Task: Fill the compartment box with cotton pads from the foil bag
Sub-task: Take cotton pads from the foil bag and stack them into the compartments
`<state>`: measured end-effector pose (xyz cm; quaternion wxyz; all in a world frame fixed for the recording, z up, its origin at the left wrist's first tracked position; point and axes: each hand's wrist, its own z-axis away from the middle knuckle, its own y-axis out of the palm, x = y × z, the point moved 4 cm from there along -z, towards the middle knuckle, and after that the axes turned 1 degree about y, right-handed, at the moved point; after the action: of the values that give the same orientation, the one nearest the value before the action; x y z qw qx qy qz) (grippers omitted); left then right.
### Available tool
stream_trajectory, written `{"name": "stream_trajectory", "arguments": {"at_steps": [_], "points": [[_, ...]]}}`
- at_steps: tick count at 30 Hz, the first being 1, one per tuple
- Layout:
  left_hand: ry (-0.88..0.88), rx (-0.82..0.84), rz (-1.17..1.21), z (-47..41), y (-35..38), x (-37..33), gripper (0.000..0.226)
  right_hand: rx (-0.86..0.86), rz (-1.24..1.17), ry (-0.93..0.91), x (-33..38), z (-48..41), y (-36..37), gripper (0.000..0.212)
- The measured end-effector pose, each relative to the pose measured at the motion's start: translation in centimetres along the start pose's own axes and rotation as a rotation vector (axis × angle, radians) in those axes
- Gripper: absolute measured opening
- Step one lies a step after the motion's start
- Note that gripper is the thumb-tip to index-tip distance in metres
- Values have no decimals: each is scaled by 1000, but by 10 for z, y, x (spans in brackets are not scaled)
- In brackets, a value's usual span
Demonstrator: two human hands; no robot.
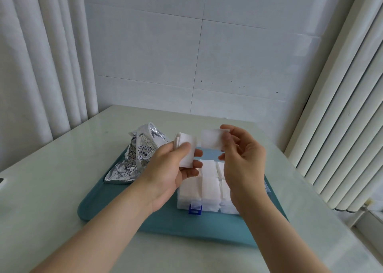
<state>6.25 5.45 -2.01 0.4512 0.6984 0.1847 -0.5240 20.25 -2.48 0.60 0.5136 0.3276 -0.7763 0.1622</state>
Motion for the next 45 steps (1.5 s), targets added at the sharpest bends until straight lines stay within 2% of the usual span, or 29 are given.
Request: {"name": "stream_trajectory", "arguments": {"at_steps": [3, 5, 8, 12, 15, 19, 26, 29, 32, 34, 37, 40, 45], "points": [[-98, 23, 111, 1, 1, -5, 38, 153, 80, -101, 5, -3, 0, 21], [-146, 55, 84, 2, 1, -5, 45, 239, 204, -191, 8, -2, 4, 22], [-199, 111, -42, 2, 1, -1, 54, 250, 317, -285, 10, 1, 6, 19], [-190, 196, -80, 6, 4, 1, 58, 214, 413, -365, 10, 6, 8, 16], [-135, 156, -53, 5, 4, 1, 58, 257, 542, -455, 12, 13, 12, 29], [-109, 81, 1, 4, 1, -3, 58, 476, 667, -479, 7, 22, 19, 74], [-66, 88, 31, 2, 0, 0, 56, 437, 771, -531, -1, 24, 27, 76], [-66, 139, 43, 4, 4, -2, 53, 407, 807, -539, 1, 23, 27, 73], [-58, 155, 28, 7, 6, -1, 50, 459, 923, -550, -1, 23, 29, 82], [-40, 120, 12, 5, 4, 1, 50, 495, 912, -548, 3, 24, 27, 85], [-12, 68, -26, 4, 0, 1, 50, 542, 766, -486, 14, 26, 21, 80], [-16, 67, -42, 4, 3, 3, 52, 552, 717, -429, 12, 16, 15, 65], [17, 104, -75, 2, 6, 11, 60, 446, 739, -475, 8, 2, 11, 39]]}}
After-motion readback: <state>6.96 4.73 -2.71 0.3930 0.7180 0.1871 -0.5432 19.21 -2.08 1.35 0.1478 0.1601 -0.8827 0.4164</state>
